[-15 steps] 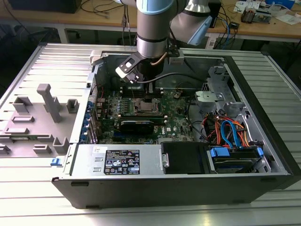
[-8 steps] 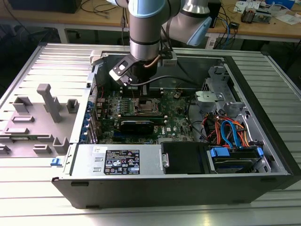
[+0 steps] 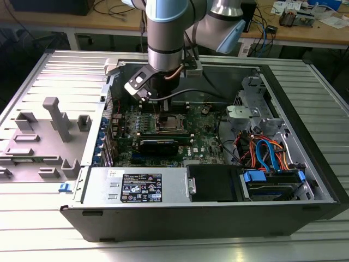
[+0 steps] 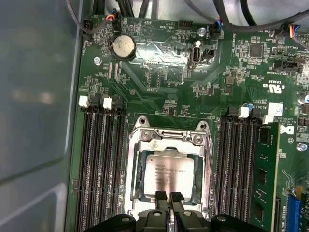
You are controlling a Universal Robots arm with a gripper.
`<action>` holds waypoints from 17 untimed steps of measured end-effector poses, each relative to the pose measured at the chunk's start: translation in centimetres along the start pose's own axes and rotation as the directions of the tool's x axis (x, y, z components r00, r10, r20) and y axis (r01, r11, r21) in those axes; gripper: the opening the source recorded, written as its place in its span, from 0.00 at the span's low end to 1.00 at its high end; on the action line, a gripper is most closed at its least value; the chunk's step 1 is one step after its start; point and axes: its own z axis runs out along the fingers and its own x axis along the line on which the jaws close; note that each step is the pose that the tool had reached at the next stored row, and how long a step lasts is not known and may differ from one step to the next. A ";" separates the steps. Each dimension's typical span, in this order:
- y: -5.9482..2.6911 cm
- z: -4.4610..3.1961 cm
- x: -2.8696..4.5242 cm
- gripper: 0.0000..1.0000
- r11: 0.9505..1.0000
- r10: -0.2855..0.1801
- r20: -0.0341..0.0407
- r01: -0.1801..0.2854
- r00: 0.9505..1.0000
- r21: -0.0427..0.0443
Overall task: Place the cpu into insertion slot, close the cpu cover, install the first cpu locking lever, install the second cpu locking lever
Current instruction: 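Close the cpu cover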
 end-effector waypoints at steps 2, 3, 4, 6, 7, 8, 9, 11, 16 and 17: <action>-0.04 0.32 0.01 0.17 1.000 -0.002 0.000 0.002 1.000 0.001; -0.05 0.38 0.01 0.17 1.000 -0.002 0.000 0.002 1.000 0.001; -0.06 0.40 0.01 0.17 1.000 -0.002 0.000 0.002 1.000 0.001; -0.06 0.46 0.02 0.17 1.000 -0.002 0.000 0.002 1.000 0.001; -0.07 0.56 0.02 0.17 1.000 -0.002 0.000 0.002 1.000 0.001; -0.07 0.62 0.02 0.17 1.000 -0.002 0.000 0.002 1.000 0.002; -0.09 0.64 0.01 0.17 1.000 -0.002 0.000 0.002 1.000 0.002; -0.09 0.61 0.02 0.17 1.000 -0.002 0.000 0.002 1.000 0.002; 0.06 0.40 0.01 0.17 1.000 -0.002 0.000 0.002 1.000 0.001; 0.39 0.41 -0.02 0.17 1.000 -0.001 0.000 0.001 1.000 0.002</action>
